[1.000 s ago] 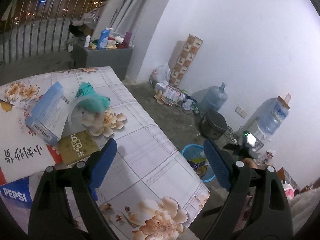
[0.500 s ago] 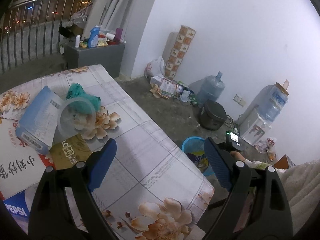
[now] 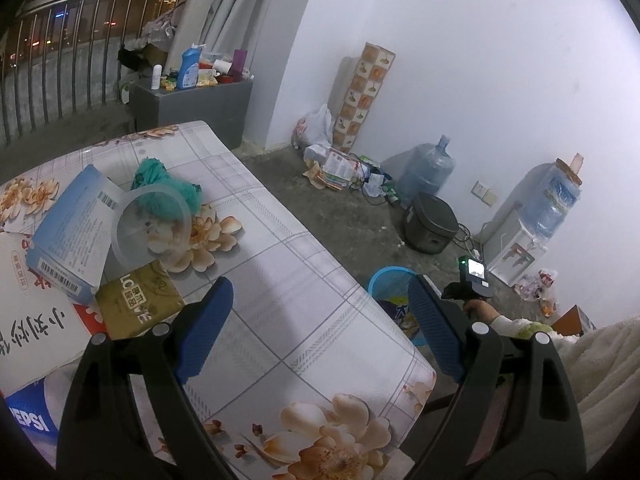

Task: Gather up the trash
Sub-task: 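Lower the white tissue into the blue wastebasket and open the right tool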

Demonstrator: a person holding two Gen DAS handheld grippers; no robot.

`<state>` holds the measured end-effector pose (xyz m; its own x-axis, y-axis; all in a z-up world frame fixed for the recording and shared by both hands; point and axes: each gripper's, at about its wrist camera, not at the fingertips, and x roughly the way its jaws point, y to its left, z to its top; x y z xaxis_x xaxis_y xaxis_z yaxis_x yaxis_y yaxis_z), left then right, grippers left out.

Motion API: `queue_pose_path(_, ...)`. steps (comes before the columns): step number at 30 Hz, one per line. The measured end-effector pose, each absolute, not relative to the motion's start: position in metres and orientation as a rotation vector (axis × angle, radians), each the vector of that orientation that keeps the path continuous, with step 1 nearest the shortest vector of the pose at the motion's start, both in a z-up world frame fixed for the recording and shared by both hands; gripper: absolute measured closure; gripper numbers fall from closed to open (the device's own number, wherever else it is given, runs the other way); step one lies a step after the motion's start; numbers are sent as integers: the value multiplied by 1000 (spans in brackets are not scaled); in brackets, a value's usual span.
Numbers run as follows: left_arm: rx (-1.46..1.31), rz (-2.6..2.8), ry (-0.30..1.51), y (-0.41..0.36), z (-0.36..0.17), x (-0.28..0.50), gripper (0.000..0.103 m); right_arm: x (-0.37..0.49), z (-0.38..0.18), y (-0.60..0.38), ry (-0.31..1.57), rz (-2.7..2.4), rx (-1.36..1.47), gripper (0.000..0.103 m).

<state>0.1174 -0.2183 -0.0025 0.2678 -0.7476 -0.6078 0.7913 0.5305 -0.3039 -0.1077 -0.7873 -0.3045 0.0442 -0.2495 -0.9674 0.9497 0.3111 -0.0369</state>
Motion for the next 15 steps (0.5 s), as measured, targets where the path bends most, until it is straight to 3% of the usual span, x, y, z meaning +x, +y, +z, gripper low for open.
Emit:
queue_pose_path(9,62,-1036,795,-219,-3,119,18,-97,-278,-780,1093,-1010,782,97)
queue_pose_path(10,58,-1038,800,-218,-3,118,18,-97,-281,-782,1110,-1024,777,92)
queue_pose_path(12,57,-1040,804,-218,-4,117,18,-97,-289,-786,1141,-1053,757,54)
queue_pose_path(15,64,-1037,803,-219,-4,116,18,-99,-310,-793,1197,-1080,769,52)
